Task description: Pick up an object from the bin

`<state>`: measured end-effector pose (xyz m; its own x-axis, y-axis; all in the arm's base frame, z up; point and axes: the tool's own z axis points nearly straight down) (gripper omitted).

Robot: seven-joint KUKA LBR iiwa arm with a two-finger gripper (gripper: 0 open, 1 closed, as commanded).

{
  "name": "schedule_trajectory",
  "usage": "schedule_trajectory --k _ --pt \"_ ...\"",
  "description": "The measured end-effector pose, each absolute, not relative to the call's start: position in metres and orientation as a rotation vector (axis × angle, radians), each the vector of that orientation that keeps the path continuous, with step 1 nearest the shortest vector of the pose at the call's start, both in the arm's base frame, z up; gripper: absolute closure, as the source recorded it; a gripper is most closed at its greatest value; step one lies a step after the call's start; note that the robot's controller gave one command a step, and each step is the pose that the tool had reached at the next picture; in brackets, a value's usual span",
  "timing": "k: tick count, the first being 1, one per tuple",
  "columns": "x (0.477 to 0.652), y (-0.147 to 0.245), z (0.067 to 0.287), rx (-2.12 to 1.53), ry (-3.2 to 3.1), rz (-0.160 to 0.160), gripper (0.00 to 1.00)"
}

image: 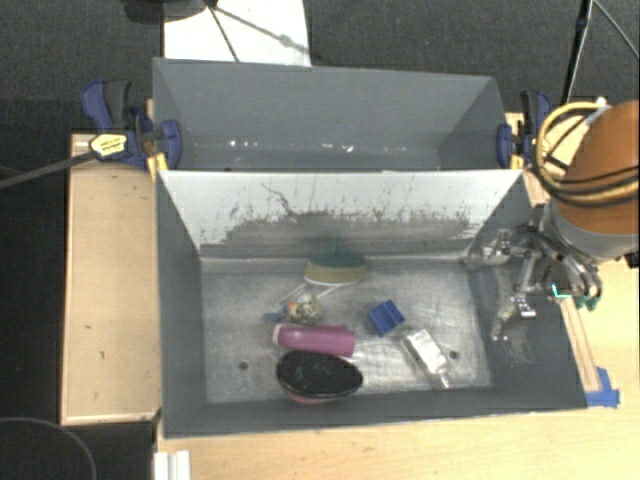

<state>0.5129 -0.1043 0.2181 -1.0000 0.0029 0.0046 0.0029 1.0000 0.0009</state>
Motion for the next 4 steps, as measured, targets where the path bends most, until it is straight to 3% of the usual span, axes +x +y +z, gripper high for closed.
schedule_trajectory --k 1,2,3,4 --pt "0.493 -0.035 0.073 0.159 -3.137 -0.003 0.0" --pt "0.49 -0.073 0.073 0.239 -3.141 -0.002 0.0" --pt "0.5 -0.1 0.072 0.511 -3.11 0.001 0.0" --pt "0.483 -0.083 0.076 0.958 -3.021 0.015 0.0"
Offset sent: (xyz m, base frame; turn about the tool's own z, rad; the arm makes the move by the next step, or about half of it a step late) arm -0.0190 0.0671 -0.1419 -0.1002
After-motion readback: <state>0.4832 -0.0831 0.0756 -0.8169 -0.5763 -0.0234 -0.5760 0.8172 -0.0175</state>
